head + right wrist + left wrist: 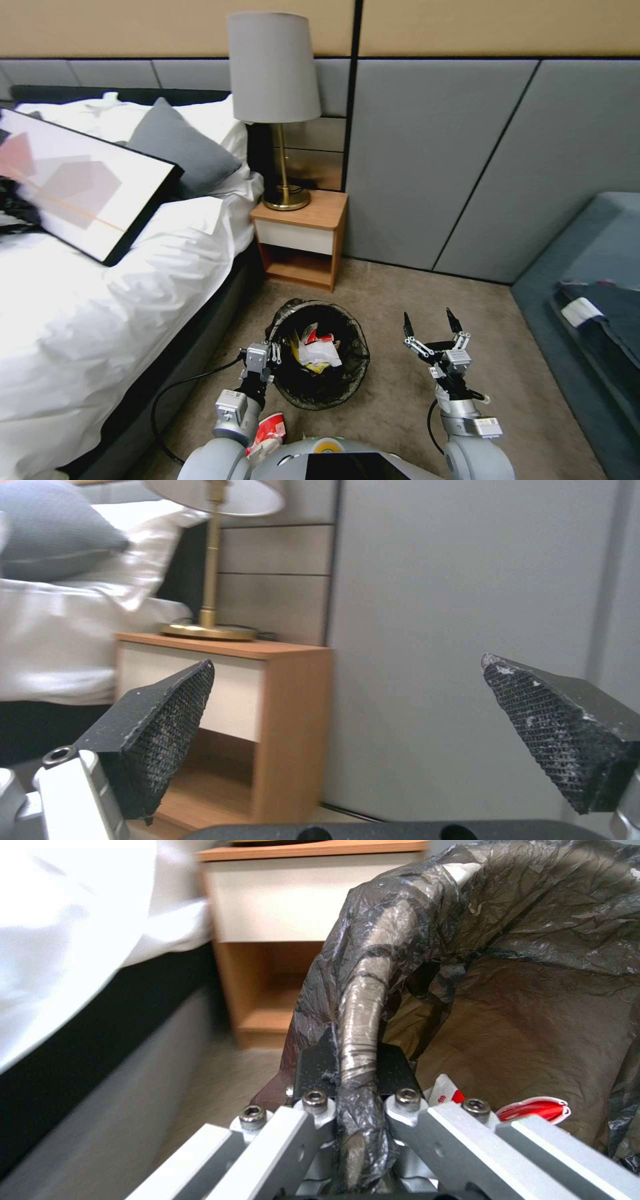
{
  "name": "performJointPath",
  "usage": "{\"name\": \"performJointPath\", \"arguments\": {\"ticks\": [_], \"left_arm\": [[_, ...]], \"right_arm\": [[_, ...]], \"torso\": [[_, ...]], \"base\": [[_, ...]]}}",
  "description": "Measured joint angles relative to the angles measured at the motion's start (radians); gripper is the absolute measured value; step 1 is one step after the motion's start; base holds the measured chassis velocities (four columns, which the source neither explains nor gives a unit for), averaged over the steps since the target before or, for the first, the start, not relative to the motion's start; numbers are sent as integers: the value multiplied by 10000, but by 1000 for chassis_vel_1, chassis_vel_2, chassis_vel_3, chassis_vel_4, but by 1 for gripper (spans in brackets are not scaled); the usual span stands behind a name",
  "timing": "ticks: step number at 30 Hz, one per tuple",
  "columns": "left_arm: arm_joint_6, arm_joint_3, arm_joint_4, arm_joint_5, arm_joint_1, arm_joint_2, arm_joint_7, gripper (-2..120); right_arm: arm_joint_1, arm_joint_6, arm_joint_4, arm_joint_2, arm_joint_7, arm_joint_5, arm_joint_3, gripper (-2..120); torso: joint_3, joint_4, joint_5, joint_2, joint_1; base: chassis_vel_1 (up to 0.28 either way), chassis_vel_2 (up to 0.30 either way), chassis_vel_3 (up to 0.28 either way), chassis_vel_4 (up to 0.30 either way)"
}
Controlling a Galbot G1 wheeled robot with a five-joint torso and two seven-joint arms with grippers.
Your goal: Pick up the trash bin, then pick up the garbage from the floor and place it into the trash bin.
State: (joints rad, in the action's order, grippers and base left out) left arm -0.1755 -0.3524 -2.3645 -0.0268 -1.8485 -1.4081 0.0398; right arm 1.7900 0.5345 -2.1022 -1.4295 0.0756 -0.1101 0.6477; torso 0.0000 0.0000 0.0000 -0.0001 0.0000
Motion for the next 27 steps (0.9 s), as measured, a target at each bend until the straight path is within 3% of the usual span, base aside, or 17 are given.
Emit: {"name": "performJointPath", "arguments": {"ticks": [27], "left_arm": [[28,101,-14,-144,-102,-58,-21,1]], "right_arm": [[-225,-352,-215,118,172,-268,-263,100]], "torso": [[0,0,1,0,1]], "base": [[124,125,128,123]]}}
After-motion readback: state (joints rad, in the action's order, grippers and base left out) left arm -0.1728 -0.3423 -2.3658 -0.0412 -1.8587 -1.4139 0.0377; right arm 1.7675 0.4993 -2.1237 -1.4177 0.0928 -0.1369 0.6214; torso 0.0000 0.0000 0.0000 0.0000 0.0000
